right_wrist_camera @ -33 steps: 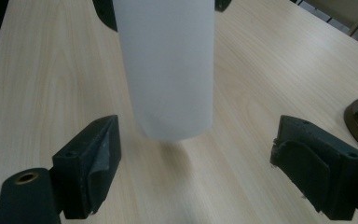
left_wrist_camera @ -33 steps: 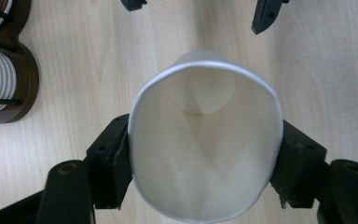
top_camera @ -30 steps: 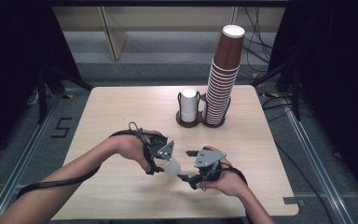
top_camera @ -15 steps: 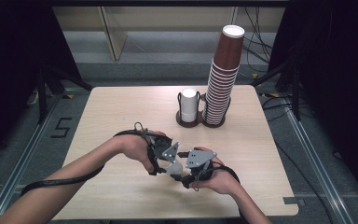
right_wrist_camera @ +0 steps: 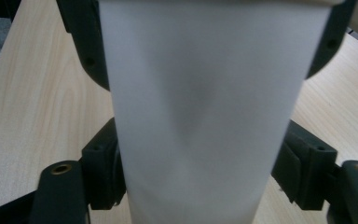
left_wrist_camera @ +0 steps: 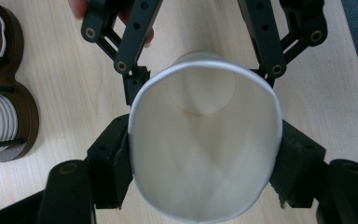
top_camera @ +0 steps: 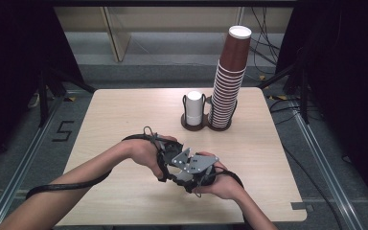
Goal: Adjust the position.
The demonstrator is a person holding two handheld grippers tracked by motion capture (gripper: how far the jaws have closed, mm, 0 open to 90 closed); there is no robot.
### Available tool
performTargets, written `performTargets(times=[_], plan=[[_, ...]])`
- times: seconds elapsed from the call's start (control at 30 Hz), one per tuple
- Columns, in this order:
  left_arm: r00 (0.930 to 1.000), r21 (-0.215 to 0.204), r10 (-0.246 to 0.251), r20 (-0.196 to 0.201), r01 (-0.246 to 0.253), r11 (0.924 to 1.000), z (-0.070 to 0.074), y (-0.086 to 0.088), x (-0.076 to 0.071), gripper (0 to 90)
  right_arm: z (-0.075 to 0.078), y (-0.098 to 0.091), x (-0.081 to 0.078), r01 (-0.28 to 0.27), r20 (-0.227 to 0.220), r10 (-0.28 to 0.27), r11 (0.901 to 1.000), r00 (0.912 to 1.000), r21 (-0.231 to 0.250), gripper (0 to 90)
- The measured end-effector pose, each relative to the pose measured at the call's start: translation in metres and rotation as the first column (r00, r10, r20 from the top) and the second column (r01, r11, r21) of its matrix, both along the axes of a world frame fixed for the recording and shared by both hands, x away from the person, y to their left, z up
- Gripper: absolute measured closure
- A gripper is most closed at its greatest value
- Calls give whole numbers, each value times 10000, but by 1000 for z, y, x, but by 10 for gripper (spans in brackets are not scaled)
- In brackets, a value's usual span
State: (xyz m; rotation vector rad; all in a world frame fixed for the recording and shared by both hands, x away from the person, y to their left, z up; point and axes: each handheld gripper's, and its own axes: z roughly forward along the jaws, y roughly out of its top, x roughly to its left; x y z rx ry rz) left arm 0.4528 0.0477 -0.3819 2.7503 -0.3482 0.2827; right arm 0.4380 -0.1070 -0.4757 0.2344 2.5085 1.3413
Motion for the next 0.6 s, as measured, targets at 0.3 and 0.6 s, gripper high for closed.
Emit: performTargets(times=[0.3,0.6], plan=[[10000,-149,21,-11,-21,9999,2,-1,0,322,-1,-1,-2,18,-73,-18,10000,10000,71,366],[9987,-1839,502,117,-472,9818,5,11,6,104,0,-8,-2,188,43,-189,9996,9998,192,356]])
